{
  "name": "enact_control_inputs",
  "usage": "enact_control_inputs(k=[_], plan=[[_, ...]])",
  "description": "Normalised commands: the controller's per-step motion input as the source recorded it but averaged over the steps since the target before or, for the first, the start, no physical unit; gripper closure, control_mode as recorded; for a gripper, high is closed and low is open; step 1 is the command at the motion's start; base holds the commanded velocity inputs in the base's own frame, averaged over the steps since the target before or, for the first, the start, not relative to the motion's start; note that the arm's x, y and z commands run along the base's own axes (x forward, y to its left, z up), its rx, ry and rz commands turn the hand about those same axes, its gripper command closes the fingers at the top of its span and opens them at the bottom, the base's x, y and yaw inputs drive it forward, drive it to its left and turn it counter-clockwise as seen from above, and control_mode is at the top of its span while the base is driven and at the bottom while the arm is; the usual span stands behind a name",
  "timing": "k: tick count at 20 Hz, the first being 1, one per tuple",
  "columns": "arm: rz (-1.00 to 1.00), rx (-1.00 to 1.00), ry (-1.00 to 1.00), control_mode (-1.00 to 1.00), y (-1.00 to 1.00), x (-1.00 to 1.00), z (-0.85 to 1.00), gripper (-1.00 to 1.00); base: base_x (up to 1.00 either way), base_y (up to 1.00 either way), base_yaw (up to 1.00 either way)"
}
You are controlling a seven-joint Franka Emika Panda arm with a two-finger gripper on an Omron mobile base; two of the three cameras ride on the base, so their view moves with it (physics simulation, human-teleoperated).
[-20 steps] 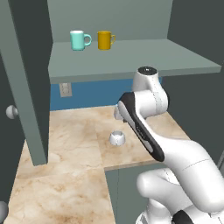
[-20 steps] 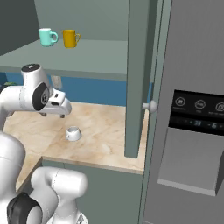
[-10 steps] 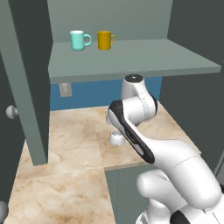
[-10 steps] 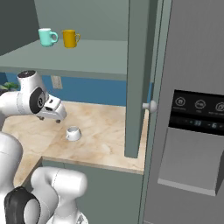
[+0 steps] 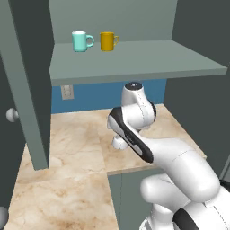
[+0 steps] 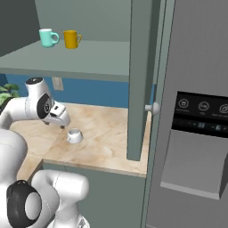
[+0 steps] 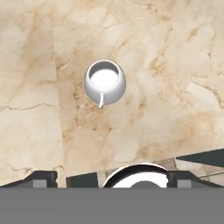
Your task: Pick the mug on the counter and place it in the cabinet with the handle facing the right, like the mugs already inside.
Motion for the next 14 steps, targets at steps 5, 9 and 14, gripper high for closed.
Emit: enact_control_inputs(k=[5,9,14], plan=[[0.0,0.02,0.0,-1.0,0.0,0.23,-0.29,-1.0,0.0,0.0,0.0],[0.0,0.0,0.0,-1.0,0.0,0.15,-0.39,-1.0,0.0,0.0,0.0],[0.0,0.0,0.0,-1.0,0.0,0.13,-0.3,-1.0,0.0,0.0,0.0]])
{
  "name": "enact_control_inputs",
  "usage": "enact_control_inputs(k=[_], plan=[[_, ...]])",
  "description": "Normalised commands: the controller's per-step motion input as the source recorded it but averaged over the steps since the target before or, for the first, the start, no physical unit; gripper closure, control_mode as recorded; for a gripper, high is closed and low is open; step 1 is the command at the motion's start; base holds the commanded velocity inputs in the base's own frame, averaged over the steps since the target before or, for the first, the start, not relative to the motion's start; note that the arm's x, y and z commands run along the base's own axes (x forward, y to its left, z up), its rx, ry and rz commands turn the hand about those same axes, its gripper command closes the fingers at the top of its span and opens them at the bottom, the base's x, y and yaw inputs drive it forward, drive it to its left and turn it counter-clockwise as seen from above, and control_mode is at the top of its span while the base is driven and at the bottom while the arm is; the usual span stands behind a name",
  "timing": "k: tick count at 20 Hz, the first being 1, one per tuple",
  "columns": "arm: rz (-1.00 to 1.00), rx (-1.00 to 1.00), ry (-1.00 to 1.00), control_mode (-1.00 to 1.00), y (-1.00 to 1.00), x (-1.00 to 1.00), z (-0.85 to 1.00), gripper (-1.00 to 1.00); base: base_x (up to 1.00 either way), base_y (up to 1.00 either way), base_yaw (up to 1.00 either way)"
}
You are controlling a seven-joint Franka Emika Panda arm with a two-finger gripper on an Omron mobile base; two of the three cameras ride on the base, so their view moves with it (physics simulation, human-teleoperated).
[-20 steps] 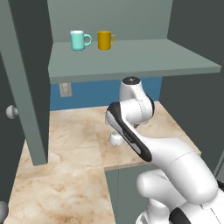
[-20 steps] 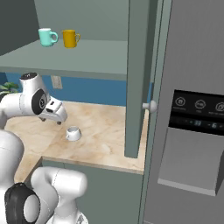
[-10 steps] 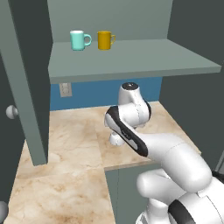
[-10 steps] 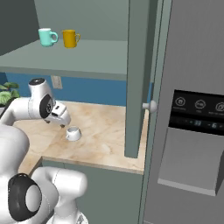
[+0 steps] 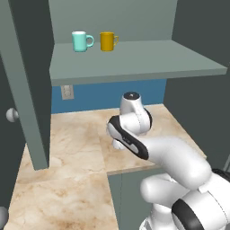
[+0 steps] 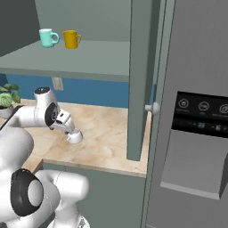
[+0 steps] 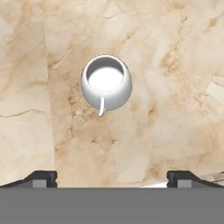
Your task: Pick the mug on the counter and place it in the cabinet with the handle facing the right, like the mugs already inside.
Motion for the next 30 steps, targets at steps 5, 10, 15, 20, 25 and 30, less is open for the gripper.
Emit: enact_control_inputs(k=[5,10,15,20,25,30], plan=[[0.0,0.0,0.0,-1.0,0.0,0.22,-0.21,-1.0,0.0,0.0,0.0],[0.0,0.0,0.0,-1.0,0.0,0.17,-0.23,-1.0,0.0,0.0,0.0],[0.0,0.0,0.0,-1.0,0.0,0.06,-0.2,-1.0,0.0,0.0,0.0],[0.0,0.0,0.0,-1.0,0.03,0.06,-0.23,-1.0,0.0,0.0,0.0],[0.0,0.0,0.0,-1.0,0.02,0.11,-0.2,-1.0,0.0,0.0,0.0],[0.0,0.0,0.0,-1.0,0.0,0.18,-0.15,-1.0,0.0,0.0,0.0]])
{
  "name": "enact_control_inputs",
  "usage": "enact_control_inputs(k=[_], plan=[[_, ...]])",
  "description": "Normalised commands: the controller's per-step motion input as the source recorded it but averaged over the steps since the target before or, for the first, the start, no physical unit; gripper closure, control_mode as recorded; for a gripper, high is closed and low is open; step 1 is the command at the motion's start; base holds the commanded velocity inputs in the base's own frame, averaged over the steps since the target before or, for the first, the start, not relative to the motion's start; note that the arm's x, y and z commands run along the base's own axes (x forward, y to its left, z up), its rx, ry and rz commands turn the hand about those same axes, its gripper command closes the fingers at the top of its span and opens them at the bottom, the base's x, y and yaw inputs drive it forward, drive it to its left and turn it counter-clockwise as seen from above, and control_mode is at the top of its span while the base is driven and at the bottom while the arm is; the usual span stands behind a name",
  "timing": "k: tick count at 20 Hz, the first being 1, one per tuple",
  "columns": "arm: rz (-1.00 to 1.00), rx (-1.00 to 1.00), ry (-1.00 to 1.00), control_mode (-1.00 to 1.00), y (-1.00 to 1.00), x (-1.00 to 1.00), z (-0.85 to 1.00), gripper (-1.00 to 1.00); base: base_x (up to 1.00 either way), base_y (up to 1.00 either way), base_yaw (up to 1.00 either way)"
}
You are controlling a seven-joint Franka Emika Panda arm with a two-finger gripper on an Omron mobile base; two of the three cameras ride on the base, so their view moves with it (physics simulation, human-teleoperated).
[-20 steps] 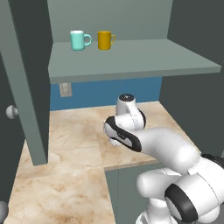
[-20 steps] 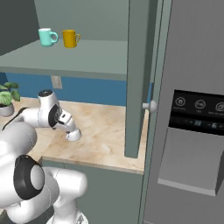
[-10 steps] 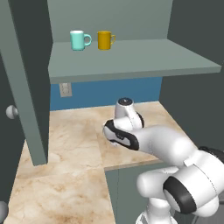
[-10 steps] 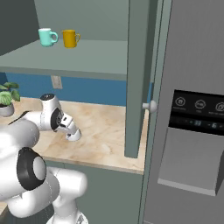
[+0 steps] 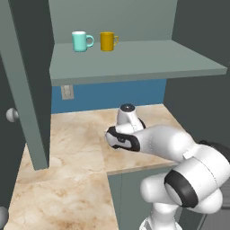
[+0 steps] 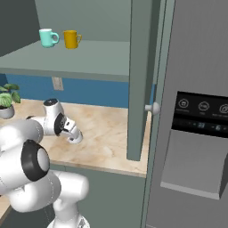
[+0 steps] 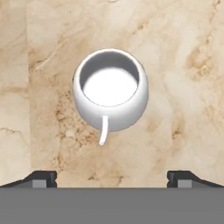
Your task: Pick the mug on the counter and place it in the cabinet with the handle facing the right, like the mugs already inside.
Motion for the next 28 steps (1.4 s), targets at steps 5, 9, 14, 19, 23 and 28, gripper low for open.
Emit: enact_control_inputs(k=[5,9,14,19,23,28], plan=[[0.0,0.0,0.0,-1.0,0.03,0.14,-0.14,-1.0,0.0,0.0,0.0],[0.0,0.0,0.0,-1.0,0.06,0.14,-0.15,-1.0,0.0,0.0,0.0],[0.0,0.0,0.0,-1.0,0.0,0.15,-0.17,-1.0,0.0,0.0,0.0],[0.0,0.0,0.0,-1.0,0.0,0.18,-0.16,-1.0,0.0,0.0,0.0],[0.0,0.0,0.0,-1.0,0.0,0.16,-0.14,-1.0,0.0,0.0,0.0],[0.0,0.0,0.0,-1.0,0.09,0.15,-0.15,1.0,0.0,0.0,0.0]])
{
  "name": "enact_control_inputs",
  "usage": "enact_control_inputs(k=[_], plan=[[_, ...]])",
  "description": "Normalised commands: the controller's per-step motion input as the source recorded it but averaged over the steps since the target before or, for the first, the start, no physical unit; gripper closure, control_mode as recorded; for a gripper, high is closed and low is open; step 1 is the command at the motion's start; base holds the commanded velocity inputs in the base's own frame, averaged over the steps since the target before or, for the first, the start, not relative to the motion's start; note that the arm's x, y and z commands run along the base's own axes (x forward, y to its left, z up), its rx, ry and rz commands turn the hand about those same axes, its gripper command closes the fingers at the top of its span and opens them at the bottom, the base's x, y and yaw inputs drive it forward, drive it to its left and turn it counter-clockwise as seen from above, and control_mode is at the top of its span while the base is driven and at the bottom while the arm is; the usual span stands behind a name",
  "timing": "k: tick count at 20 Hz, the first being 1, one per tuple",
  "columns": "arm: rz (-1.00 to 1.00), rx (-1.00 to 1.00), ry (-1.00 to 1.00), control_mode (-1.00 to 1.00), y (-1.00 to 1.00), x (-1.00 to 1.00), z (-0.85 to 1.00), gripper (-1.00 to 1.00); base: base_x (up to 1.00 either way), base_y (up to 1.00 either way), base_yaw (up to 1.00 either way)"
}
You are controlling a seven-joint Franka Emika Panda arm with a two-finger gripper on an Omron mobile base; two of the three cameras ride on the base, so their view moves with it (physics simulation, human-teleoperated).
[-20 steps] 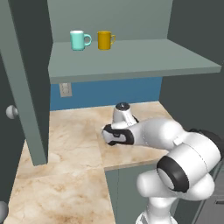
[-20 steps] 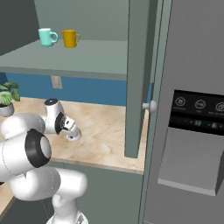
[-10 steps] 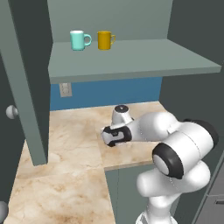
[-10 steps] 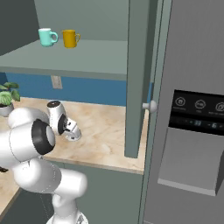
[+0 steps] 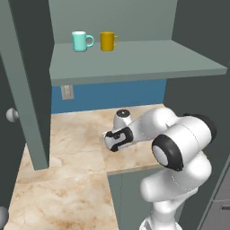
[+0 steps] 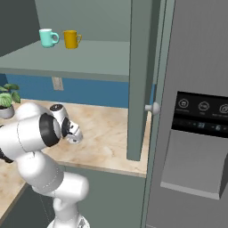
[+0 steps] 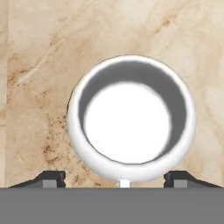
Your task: Pick the mug on the counter and place it in the cabinet with the handle facing the right, like the mugs already inside.
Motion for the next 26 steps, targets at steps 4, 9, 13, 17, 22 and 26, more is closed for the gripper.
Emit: enact_control_inputs(k=[4,9,13,17,22,26], plan=[[0.0,0.0,0.0,-1.0,0.0,0.0,-0.01,1.0,0.0,0.0,0.0],[0.0,0.0,0.0,-1.0,-0.01,-0.09,0.0,1.0,0.0,0.0,0.0],[0.01,0.0,-0.03,-1.0,0.02,-0.14,0.24,1.0,0.0,0.0,0.0],[0.11,0.0,-0.02,-1.0,-0.22,-0.24,0.9,1.0,0.0,0.0,0.0],[0.21,0.0,0.0,-1.0,-0.28,-0.35,0.82,1.0,0.0,0.0,0.0],[0.3,-0.01,0.01,-1.0,-0.17,-0.39,0.66,1.0,0.0,0.0,0.0]])
